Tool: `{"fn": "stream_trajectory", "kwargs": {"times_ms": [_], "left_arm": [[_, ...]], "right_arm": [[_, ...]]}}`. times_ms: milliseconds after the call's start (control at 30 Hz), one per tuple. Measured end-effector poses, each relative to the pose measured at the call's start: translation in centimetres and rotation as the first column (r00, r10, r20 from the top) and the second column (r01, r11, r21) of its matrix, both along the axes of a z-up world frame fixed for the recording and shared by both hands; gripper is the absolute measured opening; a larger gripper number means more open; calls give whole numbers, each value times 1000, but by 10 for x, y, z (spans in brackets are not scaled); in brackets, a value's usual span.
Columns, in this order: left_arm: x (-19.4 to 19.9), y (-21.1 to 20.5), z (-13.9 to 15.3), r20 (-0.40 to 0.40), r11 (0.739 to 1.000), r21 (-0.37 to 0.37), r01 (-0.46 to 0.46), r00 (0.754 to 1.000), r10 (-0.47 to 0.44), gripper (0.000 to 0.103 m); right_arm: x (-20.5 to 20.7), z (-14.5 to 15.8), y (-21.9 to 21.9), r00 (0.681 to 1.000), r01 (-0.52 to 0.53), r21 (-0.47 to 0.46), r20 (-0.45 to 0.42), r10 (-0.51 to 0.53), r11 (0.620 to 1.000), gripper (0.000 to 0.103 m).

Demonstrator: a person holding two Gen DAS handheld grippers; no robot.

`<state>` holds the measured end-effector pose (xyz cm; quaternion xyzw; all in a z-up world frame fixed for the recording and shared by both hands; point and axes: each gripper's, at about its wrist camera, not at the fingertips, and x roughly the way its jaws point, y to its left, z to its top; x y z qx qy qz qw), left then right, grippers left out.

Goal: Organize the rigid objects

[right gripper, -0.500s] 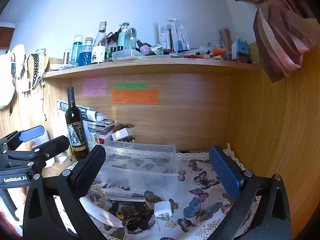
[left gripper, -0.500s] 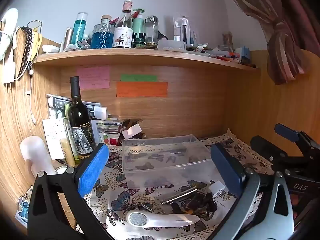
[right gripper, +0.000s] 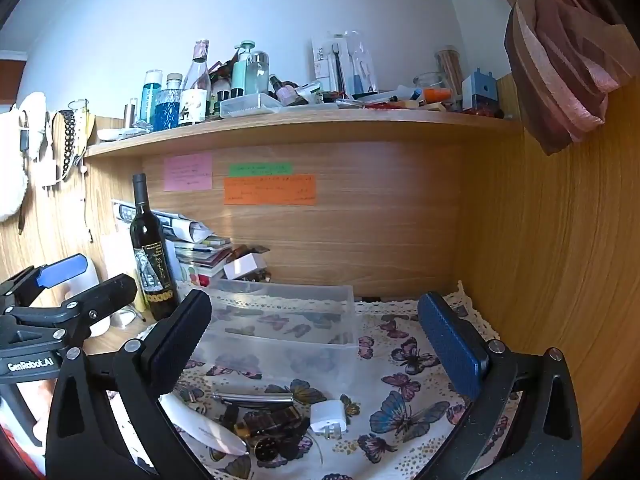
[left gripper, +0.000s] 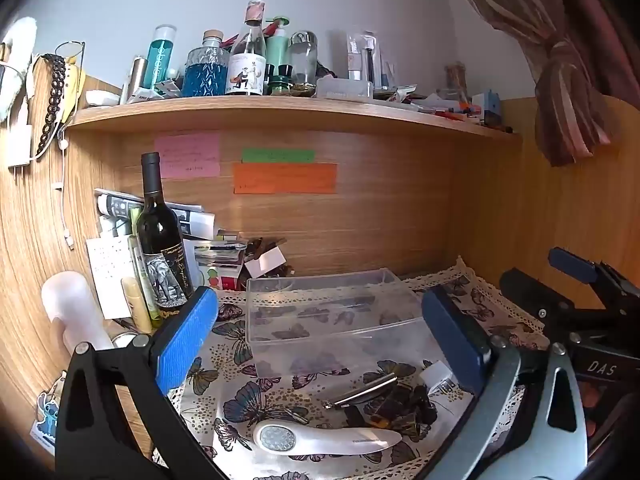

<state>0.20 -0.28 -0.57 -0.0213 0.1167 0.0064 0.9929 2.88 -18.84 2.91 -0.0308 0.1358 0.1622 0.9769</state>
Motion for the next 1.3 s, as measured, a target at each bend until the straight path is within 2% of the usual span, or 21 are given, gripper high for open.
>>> {"fn": "stream_trajectory", "kwargs": {"times_ms": [1300], "left_arm": [[0, 1, 0, -3, 1000, -9, -1, 1000, 1, 103]], "right_arm": [[-4, 2, 7, 1000, -3, 3, -8, 3, 1000, 103]]}}
